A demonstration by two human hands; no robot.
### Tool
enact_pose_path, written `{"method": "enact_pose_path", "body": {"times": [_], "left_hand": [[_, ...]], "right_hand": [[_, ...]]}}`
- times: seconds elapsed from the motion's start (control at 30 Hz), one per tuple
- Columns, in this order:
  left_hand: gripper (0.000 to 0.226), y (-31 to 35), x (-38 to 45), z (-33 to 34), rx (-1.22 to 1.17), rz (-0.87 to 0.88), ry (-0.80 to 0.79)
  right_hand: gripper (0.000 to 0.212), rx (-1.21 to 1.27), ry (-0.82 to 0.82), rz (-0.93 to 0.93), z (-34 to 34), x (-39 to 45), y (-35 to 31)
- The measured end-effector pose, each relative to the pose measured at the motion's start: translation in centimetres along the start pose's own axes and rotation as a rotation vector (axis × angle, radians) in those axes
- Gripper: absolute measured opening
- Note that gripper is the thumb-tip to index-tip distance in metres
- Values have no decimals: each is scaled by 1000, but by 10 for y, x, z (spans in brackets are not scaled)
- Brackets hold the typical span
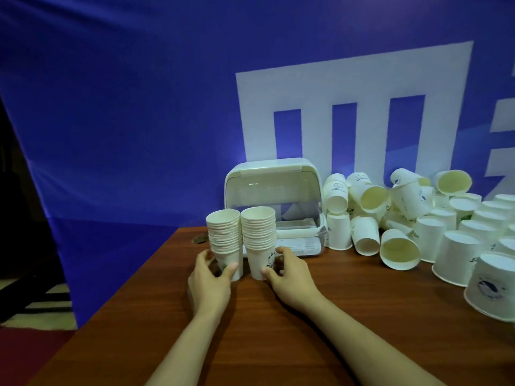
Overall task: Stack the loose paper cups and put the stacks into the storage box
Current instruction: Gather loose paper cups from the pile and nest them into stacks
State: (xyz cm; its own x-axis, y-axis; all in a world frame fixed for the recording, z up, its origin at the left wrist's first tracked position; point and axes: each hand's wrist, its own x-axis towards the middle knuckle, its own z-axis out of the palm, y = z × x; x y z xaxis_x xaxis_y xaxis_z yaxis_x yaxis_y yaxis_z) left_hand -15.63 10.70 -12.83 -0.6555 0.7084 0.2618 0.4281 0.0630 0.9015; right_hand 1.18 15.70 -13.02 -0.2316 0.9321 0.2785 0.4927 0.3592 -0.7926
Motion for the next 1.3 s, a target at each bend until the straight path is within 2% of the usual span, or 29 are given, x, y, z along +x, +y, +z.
{"method": "enact_pose_path", "body": {"times": [0.23,0.3,0.4,0.47,0.53,0.57,0.7,0.8,0.9,0.97,1.07,1.1,1.17,1.2,1.23,1.27,1.3], "left_hand": [[82,-3,0,2,80,-7,11],[84,0,-4,-3,99,-5,69],[64,12,-20,-7,110,210,232],[51,23,-33,-3,34,372,269],[40,31,-46,6,-25,520,239],[37,33,-51,11,-34,582,211],[32,30,-61,23,-22,726,78],[19,25,-57,21,-73,706,36],[10,29,-58,20,-103,701,11],[15,35,-67,23,-96,733,-35],[26,41,-80,33,-31,736,-231],[39,43,-83,36,30,725,-326],[84,46,-89,47,135,636,-552],[103,50,-93,52,138,560,-643],[113,55,-97,58,85,499,-696],[111,58,-100,65,-8,466,-699],[98,60,-101,74,-85,451,-650]], "right_hand": [[67,-2,-2,-15,-6,-4,2],[68,-76,47,-50,-19,-8,4],[51,-384,255,-199,-60,-12,11],[36,-574,403,-248,-95,-13,22],[32,-732,505,-185,-124,-14,40],[37,-786,515,-100,-134,-16,49],[71,-901,500,316,-157,-22,68],[57,-900,521,409,-169,-21,70],[34,-684,512,293,-166,-20,74],[24,-563,518,198,-162,-21,68],[6,-379,568,83,-157,-24,42],[6,-327,568,57,-156,-25,35],[16,-251,518,27,-152,-27,26],[16,-210,474,20,-149,-28,22],[15,-175,429,15,-146,-28,22],[16,-138,385,18,-144,-29,20],[21,-67,353,27,-141,-29,21]]}}
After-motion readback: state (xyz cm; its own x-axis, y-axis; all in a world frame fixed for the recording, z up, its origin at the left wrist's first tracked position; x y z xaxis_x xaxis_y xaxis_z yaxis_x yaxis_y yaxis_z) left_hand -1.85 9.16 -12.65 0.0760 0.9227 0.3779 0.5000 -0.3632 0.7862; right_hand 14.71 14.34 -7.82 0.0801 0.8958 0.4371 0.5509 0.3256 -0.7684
